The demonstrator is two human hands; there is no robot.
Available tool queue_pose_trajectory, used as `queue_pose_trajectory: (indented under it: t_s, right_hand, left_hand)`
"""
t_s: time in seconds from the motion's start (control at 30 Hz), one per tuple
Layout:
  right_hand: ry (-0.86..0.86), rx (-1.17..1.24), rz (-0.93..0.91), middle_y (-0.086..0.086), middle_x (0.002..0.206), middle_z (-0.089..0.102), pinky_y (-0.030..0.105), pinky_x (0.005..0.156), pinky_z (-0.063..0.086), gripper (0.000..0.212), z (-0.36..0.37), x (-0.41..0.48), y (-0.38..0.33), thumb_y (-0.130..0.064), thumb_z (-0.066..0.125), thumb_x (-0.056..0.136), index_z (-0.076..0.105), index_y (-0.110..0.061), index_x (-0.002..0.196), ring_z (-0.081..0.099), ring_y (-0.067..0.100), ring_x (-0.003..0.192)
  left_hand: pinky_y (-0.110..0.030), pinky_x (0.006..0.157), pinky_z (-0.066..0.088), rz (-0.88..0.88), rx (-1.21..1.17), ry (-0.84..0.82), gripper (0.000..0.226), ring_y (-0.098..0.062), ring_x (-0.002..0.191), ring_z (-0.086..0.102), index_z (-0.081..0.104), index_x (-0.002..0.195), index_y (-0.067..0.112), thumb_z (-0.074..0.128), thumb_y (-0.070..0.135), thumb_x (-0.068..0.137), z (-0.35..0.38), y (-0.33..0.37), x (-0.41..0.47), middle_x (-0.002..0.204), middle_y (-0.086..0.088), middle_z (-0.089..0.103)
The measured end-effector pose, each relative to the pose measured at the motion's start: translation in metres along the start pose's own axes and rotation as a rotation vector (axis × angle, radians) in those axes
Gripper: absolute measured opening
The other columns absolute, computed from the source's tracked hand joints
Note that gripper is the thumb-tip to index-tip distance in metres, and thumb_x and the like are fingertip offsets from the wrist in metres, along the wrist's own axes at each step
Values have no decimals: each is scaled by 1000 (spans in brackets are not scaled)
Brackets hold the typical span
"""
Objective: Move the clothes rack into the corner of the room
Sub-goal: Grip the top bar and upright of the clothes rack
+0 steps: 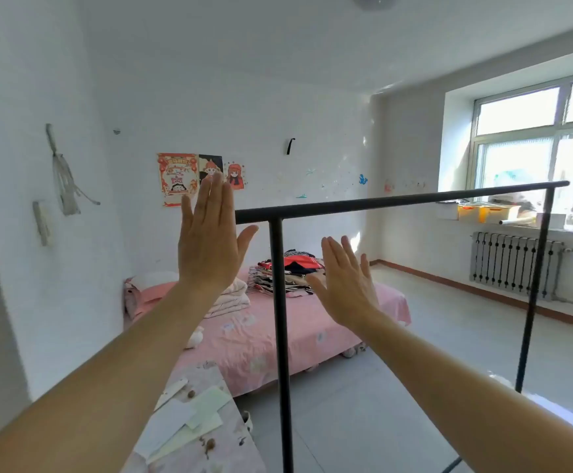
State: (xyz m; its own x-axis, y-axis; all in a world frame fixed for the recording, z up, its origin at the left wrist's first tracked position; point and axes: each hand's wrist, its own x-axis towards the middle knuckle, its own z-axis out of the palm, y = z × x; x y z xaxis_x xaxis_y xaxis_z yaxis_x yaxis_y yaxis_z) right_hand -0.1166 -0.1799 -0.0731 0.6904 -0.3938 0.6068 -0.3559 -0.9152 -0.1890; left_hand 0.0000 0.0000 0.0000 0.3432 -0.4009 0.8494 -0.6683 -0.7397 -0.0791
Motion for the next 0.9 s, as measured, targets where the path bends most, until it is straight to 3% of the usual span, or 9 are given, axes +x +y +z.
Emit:
queue_pose_trajectory:
  t_s: [0.23,0.37,0.43,0.53,0.57,0.63,0.7,0.77,0.9]
  right_hand:
    - [-112,93,-25,-1,163,0,49,119,-2,76,40,-5,-23,-54,33,95,-1,-16,152,-9,20,150]
    - [-157,177,4,2,163,8,50,121,3,76,58,-5,-32,-49,40,96,2,-16,152,-3,22,150]
    - [-173,240,31,3,161,17,50,121,9,76,65,-4,-36,-45,45,95,4,-17,152,7,23,150]
    - [-214,337,60,7,150,42,52,117,24,77,77,-1,-44,-35,52,94,4,-18,152,40,29,137]
    - [-226,368,71,9,144,50,53,112,33,77,81,0,-46,-30,54,94,4,-19,152,50,31,128]
    - [-218,448,102,12,132,60,51,98,49,75,87,3,-47,-21,57,93,9,-20,151,61,34,113]
    - [-207,504,148,14,122,64,47,89,55,62,91,7,-44,-15,58,92,26,-16,145,64,32,106]
    - [-205,527,190,14,117,67,44,88,56,41,95,11,-39,-16,57,92,45,-10,131,65,29,103]
    - [-216,562,206,12,112,68,36,84,57,30,103,15,-33,-19,56,94,51,-7,121,67,26,98]
  left_hand:
    - [-43,115,-6,-23,53,-26,79,-24,146,-1,11,149,9,9,60,89,21,-13,-9,159,-9,6]
    - [-48,116,3,9,75,-35,72,-31,142,23,29,143,6,20,55,91,23,-19,-8,150,-15,34]
    - [-50,116,9,31,94,-19,68,-34,130,40,39,137,6,21,53,91,21,-20,-2,135,-15,50]
    - [-48,114,18,46,77,-15,55,-34,117,50,48,128,7,30,47,94,19,-21,11,123,-15,58]
    - [-45,109,30,35,54,-26,51,-32,114,52,51,125,8,32,45,95,18,-22,14,120,-14,59]
    - [-38,84,48,15,19,-30,45,-29,104,56,56,118,9,34,41,96,17,-22,19,112,-11,63]
    - [-34,69,48,17,33,-9,40,-27,94,58,59,112,10,36,39,97,19,-21,24,103,-10,66]
    - [-32,65,45,17,39,15,38,-26,87,59,61,108,9,39,38,96,23,-20,28,96,-9,67]
    - [-30,62,39,9,54,38,41,-27,81,59,62,102,6,42,40,94,31,-16,34,90,-11,68]
